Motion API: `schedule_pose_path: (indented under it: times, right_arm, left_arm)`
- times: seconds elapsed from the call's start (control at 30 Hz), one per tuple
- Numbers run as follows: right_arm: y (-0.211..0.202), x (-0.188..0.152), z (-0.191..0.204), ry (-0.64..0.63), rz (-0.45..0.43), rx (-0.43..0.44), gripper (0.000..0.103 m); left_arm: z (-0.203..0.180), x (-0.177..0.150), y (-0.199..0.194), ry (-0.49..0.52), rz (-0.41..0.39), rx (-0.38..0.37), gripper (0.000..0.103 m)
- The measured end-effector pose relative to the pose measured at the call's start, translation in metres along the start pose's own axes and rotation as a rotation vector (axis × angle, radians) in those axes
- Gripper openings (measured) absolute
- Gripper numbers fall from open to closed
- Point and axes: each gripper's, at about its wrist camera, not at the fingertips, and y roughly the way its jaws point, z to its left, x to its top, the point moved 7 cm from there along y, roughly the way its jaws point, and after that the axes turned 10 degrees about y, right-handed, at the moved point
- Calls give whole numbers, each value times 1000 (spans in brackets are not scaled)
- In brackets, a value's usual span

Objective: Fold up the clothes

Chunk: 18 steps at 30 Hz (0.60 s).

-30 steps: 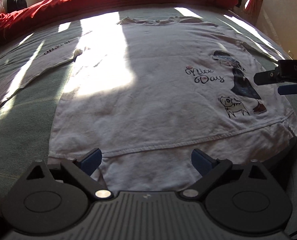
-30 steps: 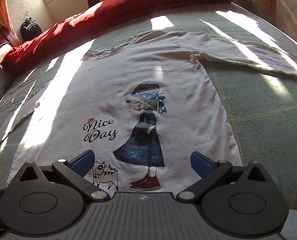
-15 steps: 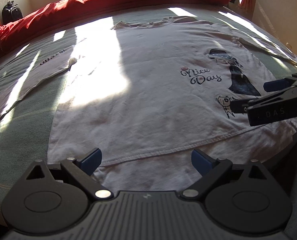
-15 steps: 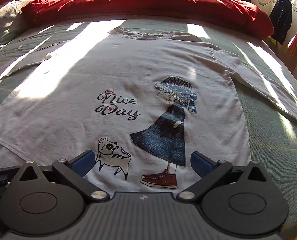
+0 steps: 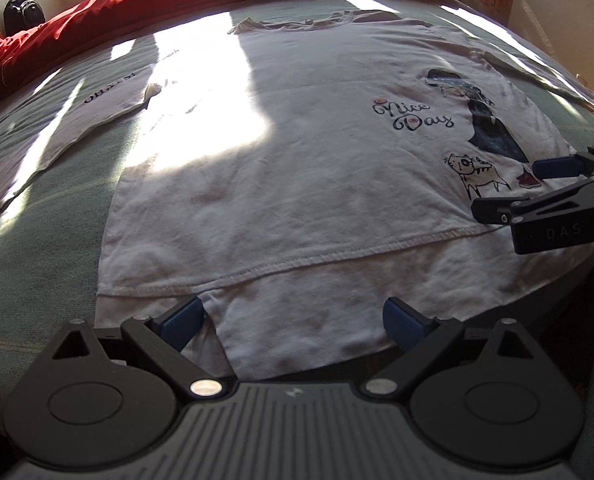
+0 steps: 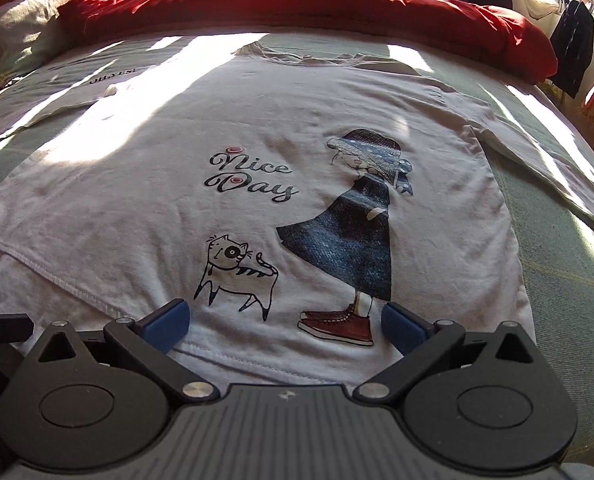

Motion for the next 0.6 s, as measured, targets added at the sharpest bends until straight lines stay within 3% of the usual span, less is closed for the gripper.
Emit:
schedule_pose_path:
  times: [0.23,0.43,0.6]
  right_arm:
    - [-1,-3,-2,5,-46,20,103]
    - [-1,-4,-3,8,-59,28,103]
    - [-2,-7,-4,9,-80,34,103]
  left_arm:
    - [-5,25,-5,75,-105,-42,96]
    - [-18,14,6,36,-54,-143,96]
    - [-9,-6,-9,12,-38,-141,96]
